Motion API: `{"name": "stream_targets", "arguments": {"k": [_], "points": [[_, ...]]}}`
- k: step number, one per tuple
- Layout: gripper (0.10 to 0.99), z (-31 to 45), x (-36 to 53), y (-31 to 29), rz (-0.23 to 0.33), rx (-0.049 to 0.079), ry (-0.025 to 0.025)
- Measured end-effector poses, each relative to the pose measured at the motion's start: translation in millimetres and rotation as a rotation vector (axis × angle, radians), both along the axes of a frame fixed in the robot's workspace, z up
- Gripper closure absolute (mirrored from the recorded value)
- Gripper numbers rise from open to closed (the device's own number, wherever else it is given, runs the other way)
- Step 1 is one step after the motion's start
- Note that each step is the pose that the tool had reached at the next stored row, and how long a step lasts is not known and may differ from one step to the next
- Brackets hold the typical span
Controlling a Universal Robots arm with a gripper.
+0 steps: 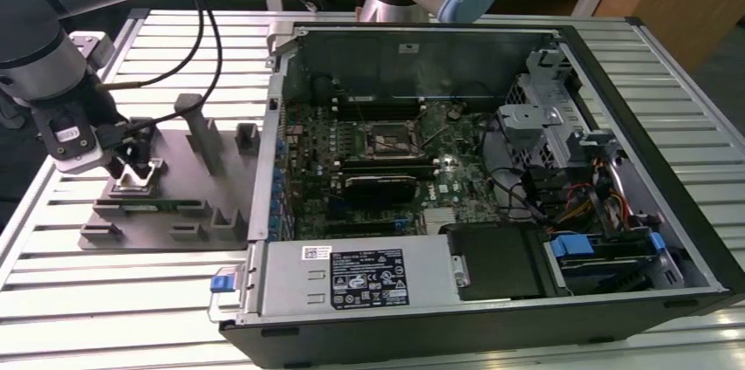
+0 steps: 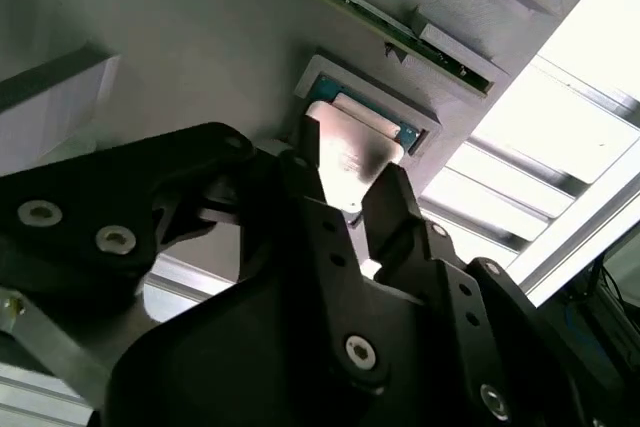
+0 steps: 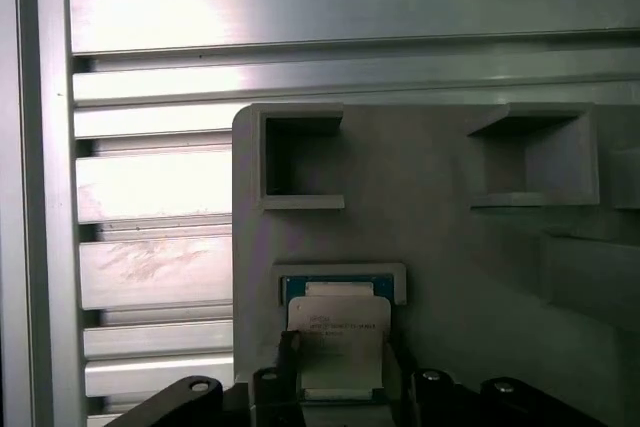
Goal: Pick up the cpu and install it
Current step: 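Pick up the cpu and move it towards the insertion slot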
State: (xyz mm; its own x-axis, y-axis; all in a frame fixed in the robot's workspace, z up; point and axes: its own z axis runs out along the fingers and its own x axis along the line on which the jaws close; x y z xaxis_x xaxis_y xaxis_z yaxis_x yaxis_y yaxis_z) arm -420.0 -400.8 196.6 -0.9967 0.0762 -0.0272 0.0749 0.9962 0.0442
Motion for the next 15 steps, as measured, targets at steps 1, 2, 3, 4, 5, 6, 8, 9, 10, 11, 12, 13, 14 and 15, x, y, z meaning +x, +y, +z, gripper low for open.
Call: {"name": "stream_targets", "arguments": {"k": [1,2,3,4,5,6,8,9,10,11,12,13,14,15], "points": [[0.62,-0.1,0.0,0.0,0.0,0.0,0.0],[0.561,-0.2,-0.1,0.0,0.0,0.0,-0.0001],[0.502,-0.3,-0.1,0.0,0.0,0.0,0.0],[0.502,-0.3,-0.1,0.0,0.0,0.0,0.0],[0.502,-0.4,-0.1,0.0,0.0,0.0,0.0],[0.439,-0.5,-0.1,0.0,0.0,0.0,-0.0001],[0.439,-1.3,-0.1,0.0,0.0,0.0,-0.0004],[0.439,-2.8,-0.1,0.1,0.0,0.0,-0.0005],[0.439,-4.4,-0.1,0.0,0.0,0.0,-0.0002],[0.439,-6.1,-0.1,0.0,0.0,0.0,0.0],[0.439,-7.7,-0.1,0.0,0.0,0.0,-0.0001],[0.439,-8.9,-0.1,0.0,0.0,0.0,-0.0002],[0.439,-10.2,-0.1,0.0,0.0,0.0,-0.0001],[0.439,-11.5,-0.1,0.1,0.0,0.0,0.0]]}}
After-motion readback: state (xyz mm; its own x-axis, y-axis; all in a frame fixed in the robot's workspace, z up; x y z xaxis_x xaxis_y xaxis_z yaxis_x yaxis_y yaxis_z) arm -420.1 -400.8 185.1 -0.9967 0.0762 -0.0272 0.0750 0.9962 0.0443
